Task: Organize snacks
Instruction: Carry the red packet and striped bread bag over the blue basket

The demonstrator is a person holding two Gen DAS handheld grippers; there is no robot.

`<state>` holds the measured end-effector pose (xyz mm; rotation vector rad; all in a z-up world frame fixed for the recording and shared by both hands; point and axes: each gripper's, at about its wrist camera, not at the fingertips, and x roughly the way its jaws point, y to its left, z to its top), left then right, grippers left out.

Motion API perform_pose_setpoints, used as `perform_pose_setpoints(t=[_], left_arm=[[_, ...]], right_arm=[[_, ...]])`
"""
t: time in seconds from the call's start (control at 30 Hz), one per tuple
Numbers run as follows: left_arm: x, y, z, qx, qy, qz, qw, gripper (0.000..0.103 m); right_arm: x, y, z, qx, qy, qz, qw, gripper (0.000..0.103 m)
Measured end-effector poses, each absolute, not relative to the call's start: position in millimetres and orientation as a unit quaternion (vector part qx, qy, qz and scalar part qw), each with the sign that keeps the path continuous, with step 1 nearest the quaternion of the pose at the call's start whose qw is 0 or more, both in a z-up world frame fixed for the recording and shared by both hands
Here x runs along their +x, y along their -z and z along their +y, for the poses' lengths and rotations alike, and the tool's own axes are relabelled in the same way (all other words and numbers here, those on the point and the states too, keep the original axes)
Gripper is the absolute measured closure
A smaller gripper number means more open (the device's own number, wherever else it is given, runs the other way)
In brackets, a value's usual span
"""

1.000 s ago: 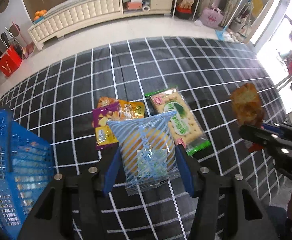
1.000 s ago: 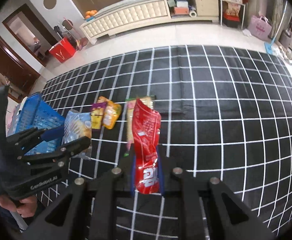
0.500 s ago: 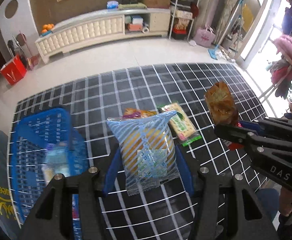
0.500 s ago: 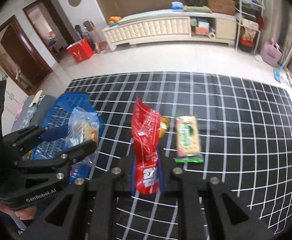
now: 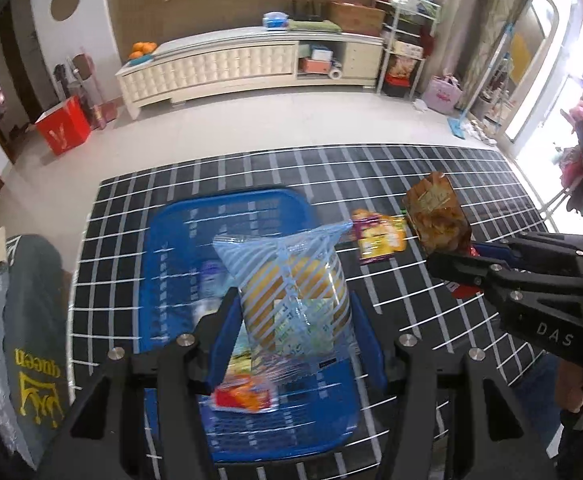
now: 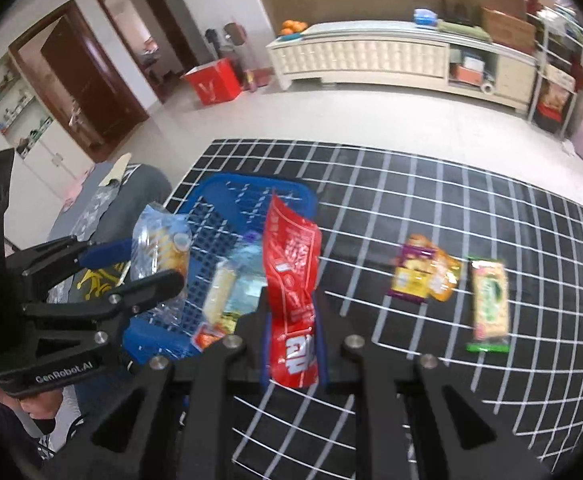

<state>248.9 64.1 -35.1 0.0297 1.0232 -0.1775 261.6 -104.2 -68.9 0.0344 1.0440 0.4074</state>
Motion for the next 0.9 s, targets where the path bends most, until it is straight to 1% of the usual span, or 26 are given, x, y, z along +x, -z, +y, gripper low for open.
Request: perform_pose_setpoints(t=[0.17, 0.33, 0.63, 0.77, 0.9], left_arm=[[249.0, 41.1, 103.5, 0.015, 0.066, 0.495, 0.866, 0.051], [265.8, 60.8, 128.3, 0.014, 0.061, 0.513, 0.856, 0.051], [300.4, 97.9, 145.6, 0.008, 0.061, 0.535, 0.843, 0.051], [314.7, 106.1, 150.0, 0.002, 0.061, 0.543, 0.838, 0.051], [324.6, 105.6, 146.7, 0.014, 0.058, 0.534, 0.843, 0.051]], right_arm=[[267.1, 75.3, -71.3, 0.004, -0.204, 0.501, 0.841, 0.082], [279.1, 87.8, -54.1, -0.001, -0.202, 0.512, 0.835, 0.082], [298.9, 105.1, -41.0, -0.007, -0.193, 0.529, 0.826, 0.082], [301.9, 107.6, -44.1, -0.004, -0.190, 0.532, 0.825, 0.082], [303.4, 108.5, -48.7, 0.003, -0.191, 0.534, 0.824, 0.082]])
